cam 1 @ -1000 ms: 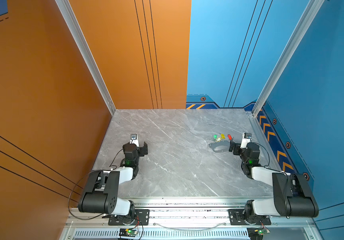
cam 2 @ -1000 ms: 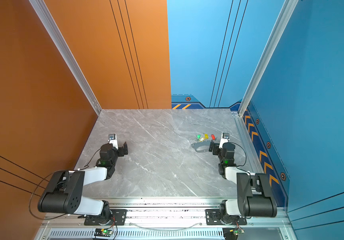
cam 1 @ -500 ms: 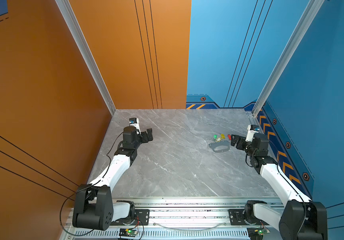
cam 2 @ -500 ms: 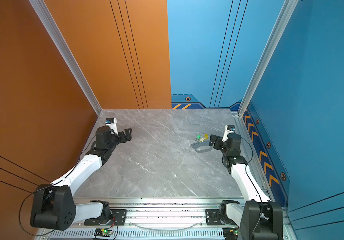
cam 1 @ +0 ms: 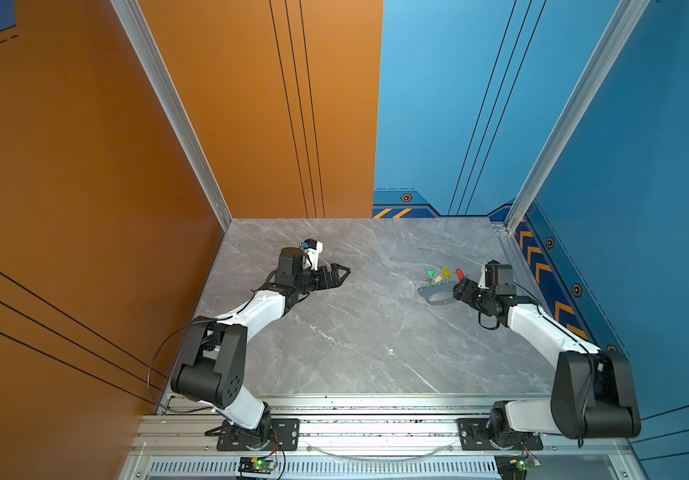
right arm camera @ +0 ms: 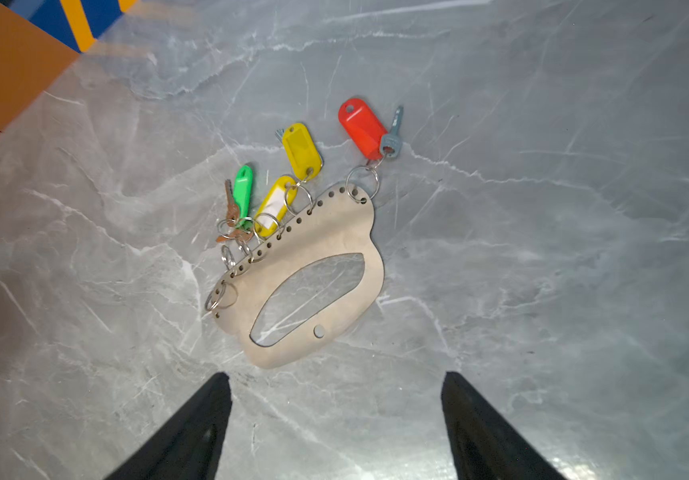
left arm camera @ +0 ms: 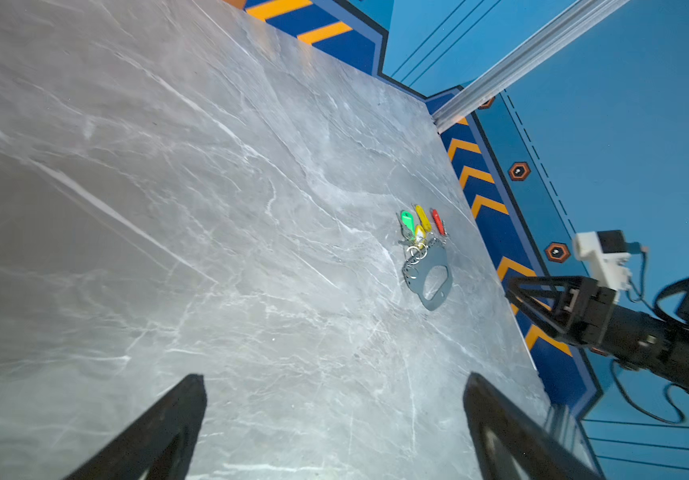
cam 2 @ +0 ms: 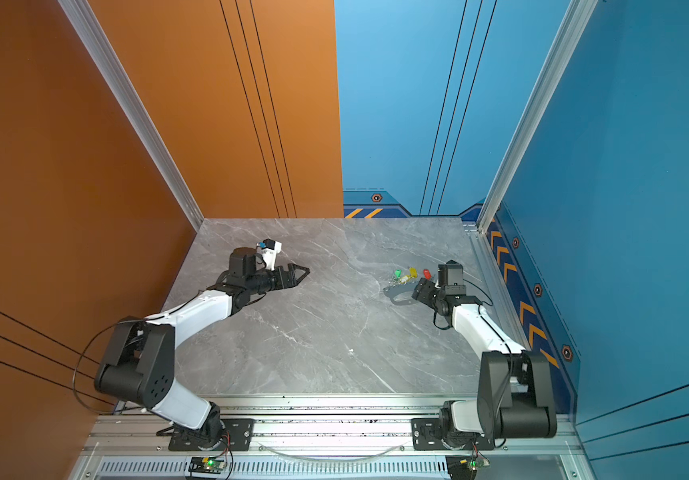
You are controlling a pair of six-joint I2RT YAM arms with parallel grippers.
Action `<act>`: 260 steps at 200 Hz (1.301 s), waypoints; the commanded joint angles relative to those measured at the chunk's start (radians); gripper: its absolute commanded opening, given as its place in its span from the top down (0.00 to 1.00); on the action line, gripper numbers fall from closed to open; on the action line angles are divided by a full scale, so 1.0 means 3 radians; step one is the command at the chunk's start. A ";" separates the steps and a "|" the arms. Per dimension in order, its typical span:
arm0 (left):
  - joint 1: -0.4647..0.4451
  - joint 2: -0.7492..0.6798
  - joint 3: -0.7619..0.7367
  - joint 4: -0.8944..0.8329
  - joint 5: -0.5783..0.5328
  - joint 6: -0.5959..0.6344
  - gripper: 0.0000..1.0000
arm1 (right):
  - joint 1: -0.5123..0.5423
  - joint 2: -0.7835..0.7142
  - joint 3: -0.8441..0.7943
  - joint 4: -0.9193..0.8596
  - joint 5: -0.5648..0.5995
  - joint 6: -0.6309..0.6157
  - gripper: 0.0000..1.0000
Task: Remove the keys from the keyring
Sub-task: 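Move the right gripper to the metal plate edge while the left gripper approaches, then lower the right gripper onto the metal plate edge and close on it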
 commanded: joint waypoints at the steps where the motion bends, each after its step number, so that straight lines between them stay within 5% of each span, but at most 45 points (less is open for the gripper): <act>1: -0.0078 0.0190 0.0218 0.0162 0.0280 -0.0161 0.02 | 0.0078 0.0322 0.0272 -0.0058 0.0164 0.0093 0.24; 104: -0.0081 0.0535 0.0552 0.0000 0.0418 -0.0121 0.01 | 0.0147 0.1497 0.1384 -0.0534 0.0422 -0.0067 0.31; 169: -0.0026 0.0599 0.0715 -0.0157 0.0515 -0.0035 0.00 | 0.0147 0.1680 0.1526 -0.0776 0.0616 -0.0084 0.32; 260: 0.0016 0.0498 0.0630 -0.0364 0.0480 0.0114 0.00 | 0.0234 0.1969 0.1691 -0.0806 0.0256 -0.0268 0.35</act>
